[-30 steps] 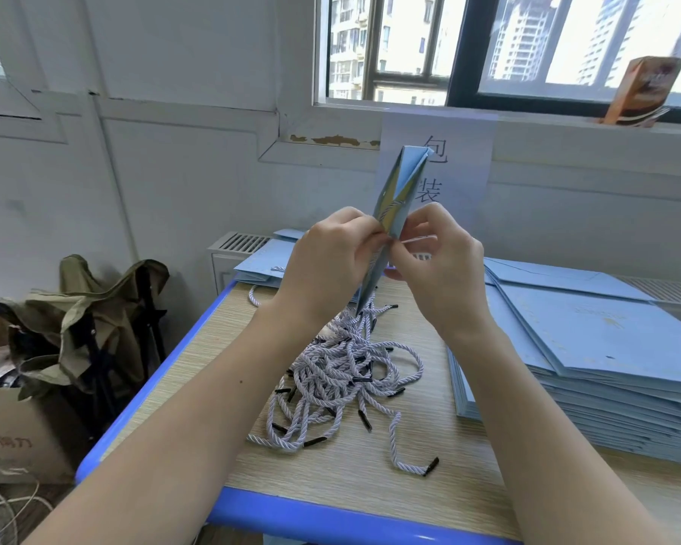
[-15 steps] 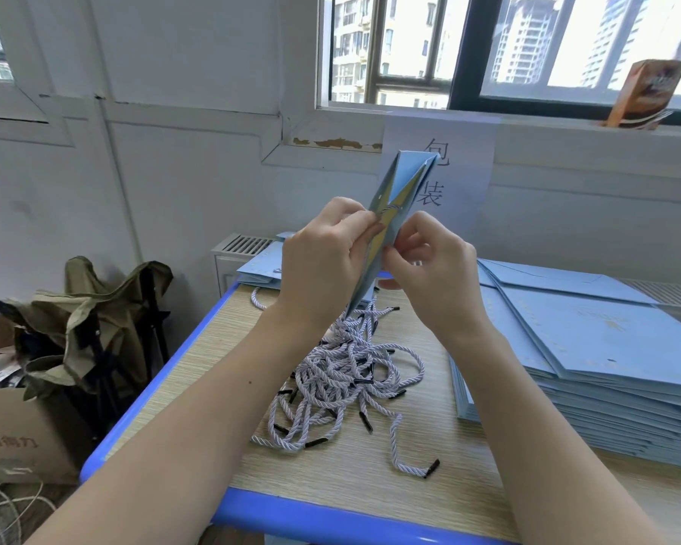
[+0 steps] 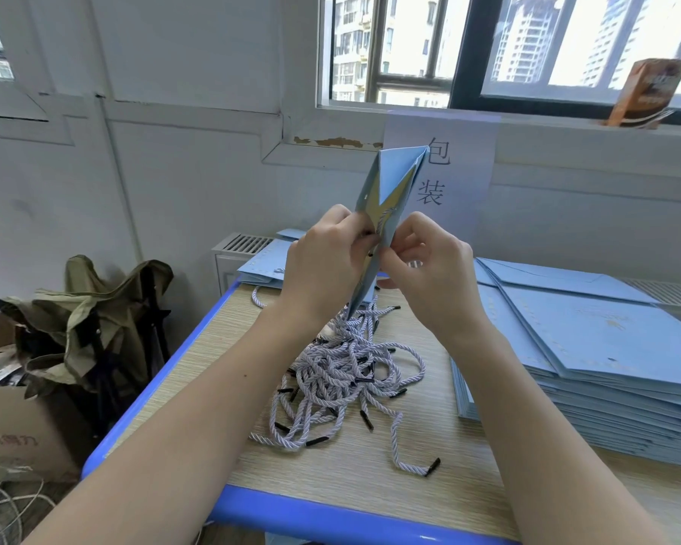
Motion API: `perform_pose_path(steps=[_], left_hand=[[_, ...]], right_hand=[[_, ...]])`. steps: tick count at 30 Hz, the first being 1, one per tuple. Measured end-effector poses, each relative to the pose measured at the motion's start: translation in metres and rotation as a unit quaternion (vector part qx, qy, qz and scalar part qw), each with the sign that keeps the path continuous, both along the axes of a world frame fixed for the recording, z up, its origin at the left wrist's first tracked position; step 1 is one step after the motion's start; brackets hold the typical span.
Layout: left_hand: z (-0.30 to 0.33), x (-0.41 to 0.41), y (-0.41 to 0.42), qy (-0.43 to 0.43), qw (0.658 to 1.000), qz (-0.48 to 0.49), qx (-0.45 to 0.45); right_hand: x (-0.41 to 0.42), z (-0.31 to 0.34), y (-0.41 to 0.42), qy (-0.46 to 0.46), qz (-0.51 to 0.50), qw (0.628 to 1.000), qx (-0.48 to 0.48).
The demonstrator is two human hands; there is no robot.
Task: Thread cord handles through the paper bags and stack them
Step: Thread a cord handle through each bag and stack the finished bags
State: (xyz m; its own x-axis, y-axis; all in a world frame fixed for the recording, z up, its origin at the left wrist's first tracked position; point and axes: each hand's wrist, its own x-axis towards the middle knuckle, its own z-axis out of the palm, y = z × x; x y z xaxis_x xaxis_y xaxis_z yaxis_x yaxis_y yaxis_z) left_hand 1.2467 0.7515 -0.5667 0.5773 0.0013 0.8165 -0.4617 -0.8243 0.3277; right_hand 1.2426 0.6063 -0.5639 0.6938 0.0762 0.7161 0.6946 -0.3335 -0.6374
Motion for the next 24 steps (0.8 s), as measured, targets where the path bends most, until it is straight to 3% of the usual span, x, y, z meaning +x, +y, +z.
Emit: perform_pose_path(steps=[18, 24], left_hand=[[-0.0044, 0.0005, -0.0059, -0.020, 0.999, -0.031, -0.011], [-0.0018, -0.0016, -0.0038, 0.009, 1.000, -0.016, 0.003]], right_hand=[[0.0000, 0.0009, 0.0001, -0.013, -0.017, 1.000, -0.019], [0.0025, -0.0003, 0.0003, -0.025, -0.043, 0.999, -0.020]])
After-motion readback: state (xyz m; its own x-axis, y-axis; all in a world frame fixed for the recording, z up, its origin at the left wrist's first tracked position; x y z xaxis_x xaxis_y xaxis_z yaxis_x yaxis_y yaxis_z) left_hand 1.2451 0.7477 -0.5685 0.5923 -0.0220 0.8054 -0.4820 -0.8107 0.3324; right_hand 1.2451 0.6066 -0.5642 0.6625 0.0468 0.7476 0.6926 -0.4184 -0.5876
